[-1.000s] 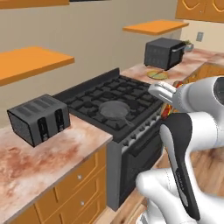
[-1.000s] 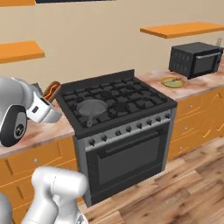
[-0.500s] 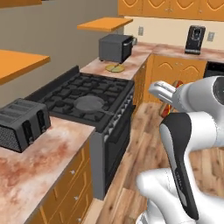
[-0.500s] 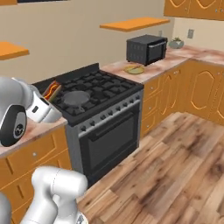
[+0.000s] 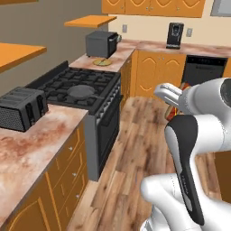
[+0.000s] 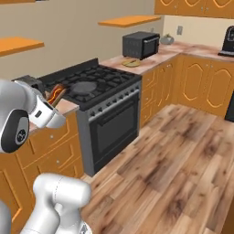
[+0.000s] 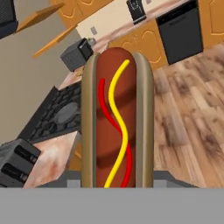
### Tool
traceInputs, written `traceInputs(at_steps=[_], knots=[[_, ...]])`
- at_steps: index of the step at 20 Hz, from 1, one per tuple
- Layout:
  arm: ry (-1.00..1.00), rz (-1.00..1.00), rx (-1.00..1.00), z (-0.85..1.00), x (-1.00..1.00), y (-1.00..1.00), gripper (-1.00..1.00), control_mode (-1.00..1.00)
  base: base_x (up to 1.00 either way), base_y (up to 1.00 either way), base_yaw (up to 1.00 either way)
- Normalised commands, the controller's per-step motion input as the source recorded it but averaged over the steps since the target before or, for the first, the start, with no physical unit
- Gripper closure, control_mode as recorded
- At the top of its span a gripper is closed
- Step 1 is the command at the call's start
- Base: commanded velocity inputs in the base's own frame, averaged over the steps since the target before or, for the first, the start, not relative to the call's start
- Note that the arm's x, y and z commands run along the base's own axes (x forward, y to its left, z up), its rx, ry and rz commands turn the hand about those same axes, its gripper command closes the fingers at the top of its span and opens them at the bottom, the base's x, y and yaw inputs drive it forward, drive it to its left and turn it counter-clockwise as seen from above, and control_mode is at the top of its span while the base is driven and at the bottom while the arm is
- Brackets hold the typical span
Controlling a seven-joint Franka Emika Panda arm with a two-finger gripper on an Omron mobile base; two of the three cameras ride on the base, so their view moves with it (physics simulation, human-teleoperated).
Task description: Place the cold items (potato and mango) from the fridge in one tupperware on the dining counter. Place the warm items (hot dog and kebab skewer) in the stove area in another tupperware.
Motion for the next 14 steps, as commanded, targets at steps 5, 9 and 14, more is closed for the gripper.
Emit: traceInputs(at_steps=[5,9,14], knots=[[0.00,0.00,0.00,0.00,0.00,0.00,1.00,1.00,-1.00,0.00,-0.17],[0.00,0.00,0.00,0.00,0.00,0.00,1.00,1.00,-1.00,0.00,-0.12],[0.00,0.00,0.00,0.00,0.00,0.00,1.00,1.00,-1.00,0.00,-0.09]])
